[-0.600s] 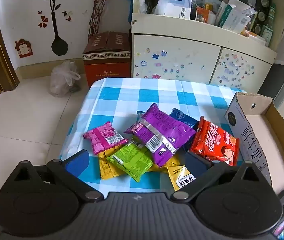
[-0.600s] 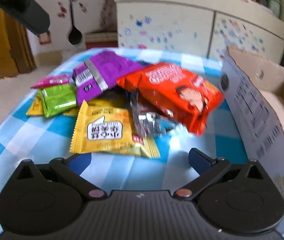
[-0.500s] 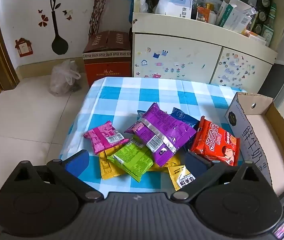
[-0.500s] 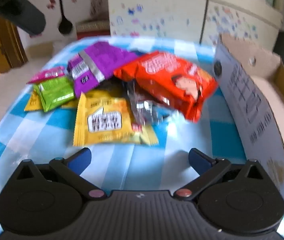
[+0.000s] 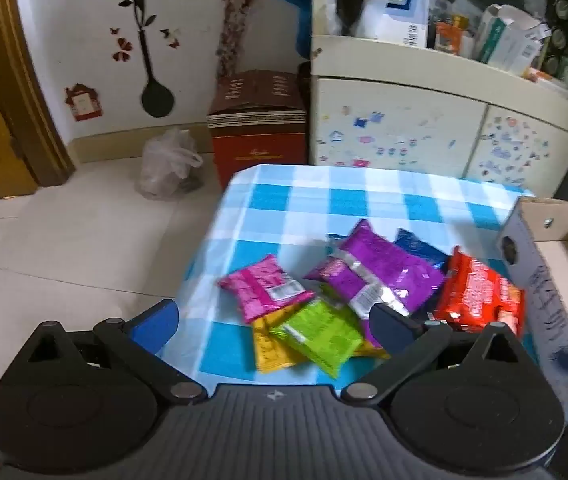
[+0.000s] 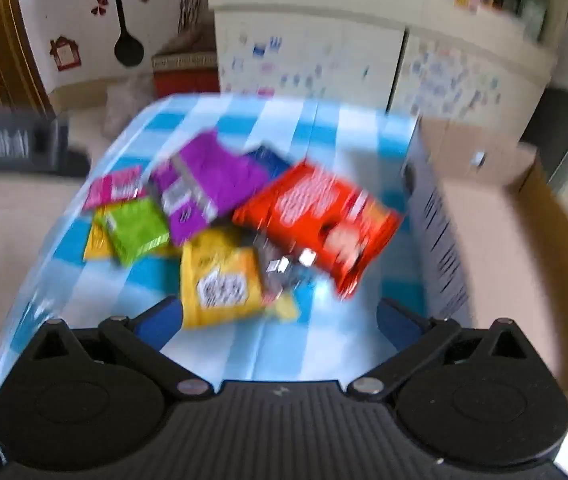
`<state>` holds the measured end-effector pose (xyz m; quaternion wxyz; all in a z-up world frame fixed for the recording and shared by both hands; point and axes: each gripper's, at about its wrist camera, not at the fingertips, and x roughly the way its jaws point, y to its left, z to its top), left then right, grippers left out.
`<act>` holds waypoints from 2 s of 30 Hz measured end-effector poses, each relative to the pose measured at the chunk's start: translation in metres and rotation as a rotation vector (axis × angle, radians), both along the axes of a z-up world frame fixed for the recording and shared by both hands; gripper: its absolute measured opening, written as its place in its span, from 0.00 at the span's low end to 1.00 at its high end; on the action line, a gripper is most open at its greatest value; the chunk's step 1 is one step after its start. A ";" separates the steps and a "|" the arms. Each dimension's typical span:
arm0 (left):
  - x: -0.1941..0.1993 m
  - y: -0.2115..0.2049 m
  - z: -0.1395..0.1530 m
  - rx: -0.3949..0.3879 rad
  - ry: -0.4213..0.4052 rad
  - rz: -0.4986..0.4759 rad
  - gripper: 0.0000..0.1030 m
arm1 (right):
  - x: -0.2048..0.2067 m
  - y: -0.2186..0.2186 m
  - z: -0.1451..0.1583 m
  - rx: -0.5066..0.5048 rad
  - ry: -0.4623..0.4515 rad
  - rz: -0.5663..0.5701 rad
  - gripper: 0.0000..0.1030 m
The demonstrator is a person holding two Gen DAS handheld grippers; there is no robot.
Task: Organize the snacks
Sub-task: 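Move the right tool toward the red bag while the left tool approaches the purple bag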
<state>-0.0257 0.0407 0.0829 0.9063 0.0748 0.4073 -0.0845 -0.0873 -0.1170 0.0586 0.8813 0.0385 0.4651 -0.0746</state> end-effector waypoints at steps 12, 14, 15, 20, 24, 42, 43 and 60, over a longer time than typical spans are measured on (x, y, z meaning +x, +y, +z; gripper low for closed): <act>0.003 -0.010 -0.022 0.074 0.054 0.010 1.00 | 0.021 -0.023 0.007 0.023 0.027 -0.089 0.99; 0.002 -0.013 -0.025 0.080 0.062 0.001 1.00 | 0.023 -0.025 0.007 0.043 0.029 -0.099 0.99; 0.002 -0.014 -0.026 0.084 0.065 -0.003 1.00 | 0.023 -0.025 0.007 0.045 0.026 -0.101 0.99; 0.001 -0.018 -0.029 0.098 0.069 -0.010 1.00 | 0.026 -0.027 0.006 0.081 0.018 -0.111 0.99; 0.001 -0.019 -0.032 0.108 0.077 -0.007 1.00 | 0.028 -0.024 0.003 0.065 0.029 -0.122 0.99; 0.003 -0.022 -0.034 0.105 0.087 0.000 1.00 | 0.030 -0.019 0.005 -0.034 0.025 -0.134 0.99; 0.003 -0.022 -0.034 0.106 0.087 0.001 1.00 | 0.030 -0.018 0.005 -0.038 0.025 -0.133 0.99; 0.003 -0.021 -0.034 0.108 0.085 0.008 1.00 | 0.030 -0.016 0.002 -0.062 0.032 -0.126 0.99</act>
